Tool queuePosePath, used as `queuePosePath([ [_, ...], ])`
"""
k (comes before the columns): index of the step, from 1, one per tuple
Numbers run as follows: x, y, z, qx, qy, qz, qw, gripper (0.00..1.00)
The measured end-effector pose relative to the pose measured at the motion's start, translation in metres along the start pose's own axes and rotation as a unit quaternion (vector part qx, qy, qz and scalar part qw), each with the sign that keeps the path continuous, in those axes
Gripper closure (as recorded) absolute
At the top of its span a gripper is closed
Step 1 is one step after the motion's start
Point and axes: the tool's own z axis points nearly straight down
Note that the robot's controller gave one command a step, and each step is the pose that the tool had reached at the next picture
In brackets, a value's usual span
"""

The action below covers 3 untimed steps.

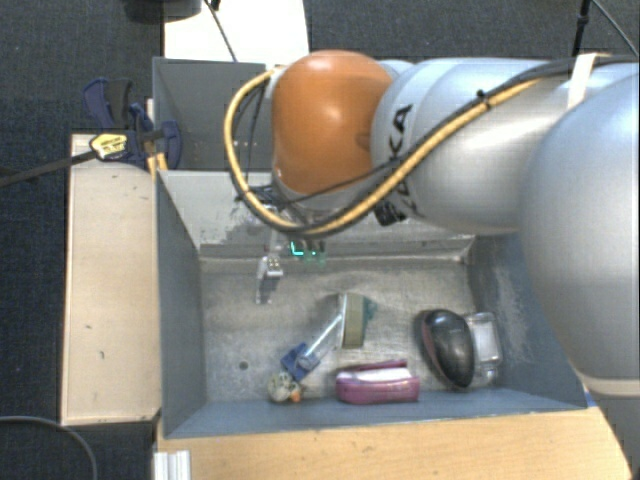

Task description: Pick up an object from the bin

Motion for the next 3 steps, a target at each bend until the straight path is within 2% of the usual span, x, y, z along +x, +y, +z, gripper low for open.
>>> queuePosePath([
  [1,0.083,-0.089,0.061,0.002,0.0007,-0.100,0.9950,0.00],
  [2,0.079,-0.097,0.123,-0.001,-0.0065,-0.104,0.9946,0.00],
  [3,0.076,-0.095,0.119,-0.002,-0.0105,-0.101,0.9948,1.00],
])
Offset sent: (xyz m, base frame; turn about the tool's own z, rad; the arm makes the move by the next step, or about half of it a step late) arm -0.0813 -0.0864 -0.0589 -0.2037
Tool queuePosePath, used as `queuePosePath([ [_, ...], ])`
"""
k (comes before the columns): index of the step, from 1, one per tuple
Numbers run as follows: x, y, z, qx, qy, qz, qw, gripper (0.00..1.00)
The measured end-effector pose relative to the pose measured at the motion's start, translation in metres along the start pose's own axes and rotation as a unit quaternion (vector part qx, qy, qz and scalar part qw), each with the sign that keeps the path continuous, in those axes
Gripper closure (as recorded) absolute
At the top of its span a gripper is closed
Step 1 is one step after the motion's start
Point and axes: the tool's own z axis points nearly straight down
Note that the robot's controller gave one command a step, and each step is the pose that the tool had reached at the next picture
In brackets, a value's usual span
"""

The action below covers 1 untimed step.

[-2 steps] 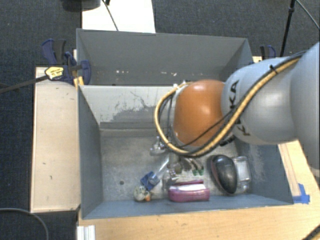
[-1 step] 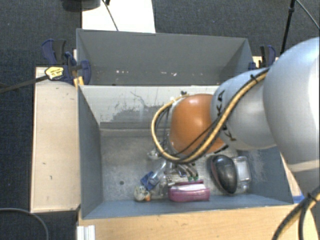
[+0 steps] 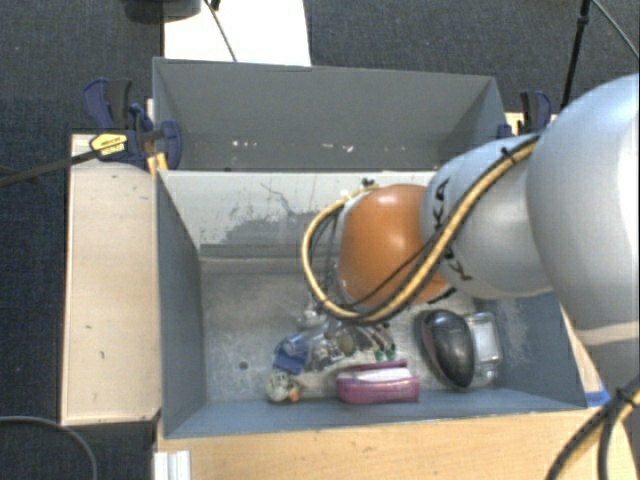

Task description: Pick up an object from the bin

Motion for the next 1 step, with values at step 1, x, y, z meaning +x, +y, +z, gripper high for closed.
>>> queuePosePath([
  [1,-0.0049,0.0100,-0.1862,0.001,0.0030,-0.113,0.9936,1.00],
])
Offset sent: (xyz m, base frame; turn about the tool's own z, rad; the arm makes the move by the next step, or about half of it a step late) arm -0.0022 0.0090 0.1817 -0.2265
